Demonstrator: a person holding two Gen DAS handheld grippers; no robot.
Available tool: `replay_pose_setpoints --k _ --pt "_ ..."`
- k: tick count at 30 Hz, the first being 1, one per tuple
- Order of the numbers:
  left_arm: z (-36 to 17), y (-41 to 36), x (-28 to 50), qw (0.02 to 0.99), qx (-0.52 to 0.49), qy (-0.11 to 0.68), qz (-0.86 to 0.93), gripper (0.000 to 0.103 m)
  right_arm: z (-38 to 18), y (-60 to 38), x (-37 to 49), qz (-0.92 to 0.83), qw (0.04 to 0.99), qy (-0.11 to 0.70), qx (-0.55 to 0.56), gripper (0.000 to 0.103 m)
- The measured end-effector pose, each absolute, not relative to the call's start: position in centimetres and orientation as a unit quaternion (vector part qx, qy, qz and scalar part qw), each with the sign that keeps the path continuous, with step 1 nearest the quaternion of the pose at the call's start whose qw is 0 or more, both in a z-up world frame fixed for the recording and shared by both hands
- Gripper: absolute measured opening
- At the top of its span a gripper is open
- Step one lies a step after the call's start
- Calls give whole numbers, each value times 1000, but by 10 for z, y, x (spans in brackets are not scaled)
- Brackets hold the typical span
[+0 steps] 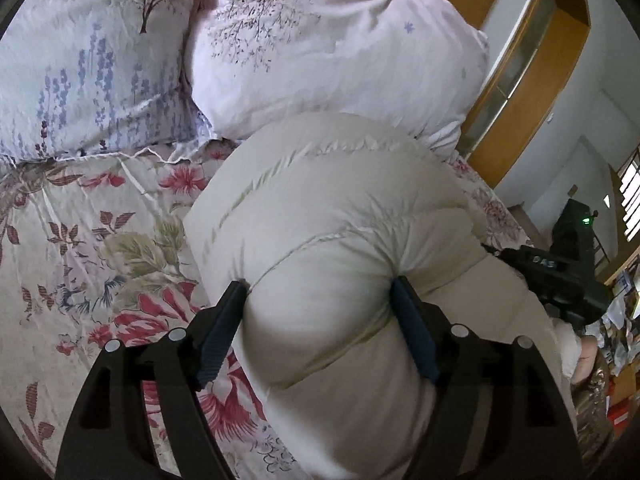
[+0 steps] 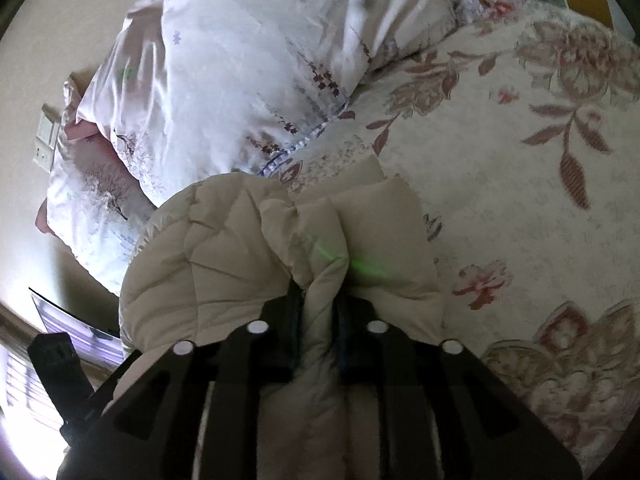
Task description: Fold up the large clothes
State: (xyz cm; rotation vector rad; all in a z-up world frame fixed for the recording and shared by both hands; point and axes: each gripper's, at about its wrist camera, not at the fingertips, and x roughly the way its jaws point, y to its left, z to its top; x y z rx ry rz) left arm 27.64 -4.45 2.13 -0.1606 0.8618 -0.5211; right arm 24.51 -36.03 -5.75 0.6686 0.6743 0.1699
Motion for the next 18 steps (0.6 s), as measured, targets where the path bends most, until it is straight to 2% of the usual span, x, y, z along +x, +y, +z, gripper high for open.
replay_pose_setpoints --k 1,2,6,9,12,14,18 --pt "21 -45 276 872 -75 414 -249 76 -52 -361 241 71 892 322 309 34" --pt "20 -45 276 872 -73 414 -249 76 -43 -363 232 57 902 312 293 36" --pt "18 -48 276 873 -66 417 -245 76 -5 -366 187 62 935 245 250 37" --pt "16 -50 276 874 -63 416 -242 77 14 -346 166 112 945 231 204 37" --pt "14 -53 276 876 -59 415 -238 77 8 -315 167 136 942 269 148 37" --pt "14 -53 274 878 -58 414 -235 77 -17 -303 185 107 931 325 127 32" --pt "26 -56 252 890 -46 393 -226 74 -47 -310 196 115 917 344 169 32"
